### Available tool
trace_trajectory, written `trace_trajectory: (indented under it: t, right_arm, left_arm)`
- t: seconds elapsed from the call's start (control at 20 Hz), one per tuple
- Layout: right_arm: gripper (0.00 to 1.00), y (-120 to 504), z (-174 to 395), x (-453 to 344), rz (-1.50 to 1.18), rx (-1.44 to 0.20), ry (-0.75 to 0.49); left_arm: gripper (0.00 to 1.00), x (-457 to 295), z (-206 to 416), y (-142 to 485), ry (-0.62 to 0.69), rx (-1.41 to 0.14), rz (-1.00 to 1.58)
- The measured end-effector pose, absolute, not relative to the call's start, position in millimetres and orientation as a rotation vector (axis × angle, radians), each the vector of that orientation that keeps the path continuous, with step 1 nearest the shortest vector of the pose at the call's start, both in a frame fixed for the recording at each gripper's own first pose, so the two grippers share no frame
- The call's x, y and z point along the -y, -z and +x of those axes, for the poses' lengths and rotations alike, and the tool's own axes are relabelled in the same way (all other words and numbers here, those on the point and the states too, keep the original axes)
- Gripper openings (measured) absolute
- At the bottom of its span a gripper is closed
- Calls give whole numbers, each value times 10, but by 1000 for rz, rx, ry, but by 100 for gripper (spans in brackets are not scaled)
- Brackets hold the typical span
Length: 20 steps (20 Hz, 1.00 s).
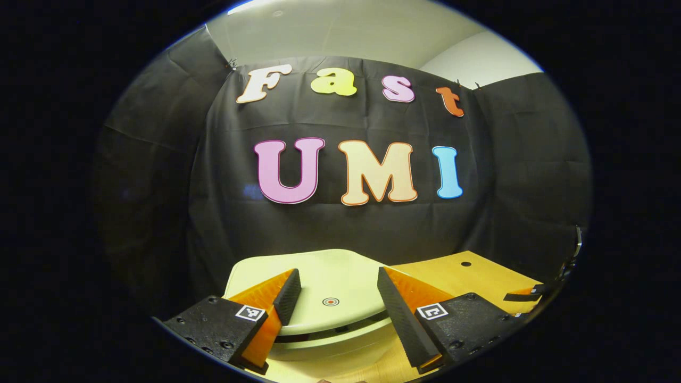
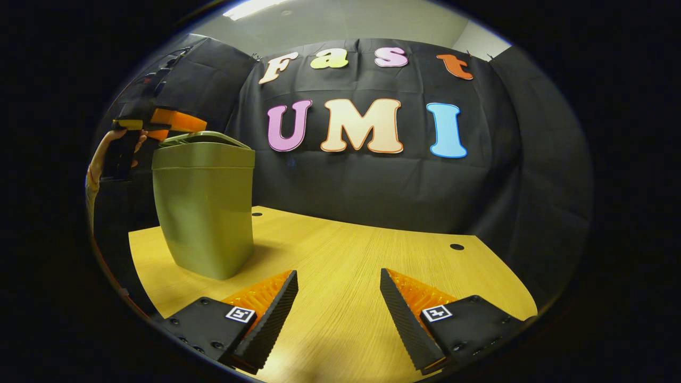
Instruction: Press the lid of the desktop garbage bin to open it, pick up the crumpled paper on the desktop and throw it into the bin, then pick up the pop can on the desktop and drop it into the bin, and finally close the garbage bin lid.
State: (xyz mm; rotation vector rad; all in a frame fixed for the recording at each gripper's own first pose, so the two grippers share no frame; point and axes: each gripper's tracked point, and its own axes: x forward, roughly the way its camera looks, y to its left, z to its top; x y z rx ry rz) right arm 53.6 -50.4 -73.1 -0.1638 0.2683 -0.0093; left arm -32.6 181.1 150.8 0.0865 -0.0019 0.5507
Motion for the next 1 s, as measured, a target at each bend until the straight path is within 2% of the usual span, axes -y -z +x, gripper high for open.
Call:
trace_trajectory:
  t: [0.15, 0.25, 0.3, 0.45, 0.55, 0.6, 0.65, 0.7, 0.8, 0.85, 0.9, 1.0]
  right_arm:
    - [98, 704, 501, 512, -156, -269, 8]
    - [98, 716, 494, 495, -147, -278, 3]
    - [98, 730, 495, 493, -149, -284, 3]
    - [98, 727, 483, 477, -155, -290, -1]
    - [98, 727, 489, 429, -146, -291, -17]
    - [98, 726, 493, 407, -143, -292, -23]
    - [98, 734, 483, 406, -143, -294, -27]
    - [98, 724, 479, 403, -145, -292, -28]
    - [98, 698, 483, 391, -139, -287, -34]
    - [98, 684, 484, 386, -133, -285, -36]
    - [98, 669, 486, 382, -127, -281, -37]
    - [98, 643, 482, 386, -122, -275, -38]
  left_arm:
    - [88, -1814, -323, -1408, -565, -8, 109]
    - [92, -1839, -290, -1429, -576, 23, 115]
    - [88, -1842, -333, -1425, -585, 28, 97]
    - [92, -1856, -356, -1475, -608, 89, 103]
    - [89, -1856, -347, -1474, -616, 112, 147]
    - [94, -1862, -354, -1474, -624, 118, 156]
    - [90, -1870, -359, -1471, -631, 129, 162]
    - [94, -1857, -353, -1494, -632, 144, 176]
    - [90, -1880, -362, -1465, -659, 142, 203]
    - [94, -1890, -372, -1459, -673, 135, 206]
    - [91, -1901, -352, -1437, -686, 125, 194]
    - [93, -1896, -349, -1416, -688, 101, 185]
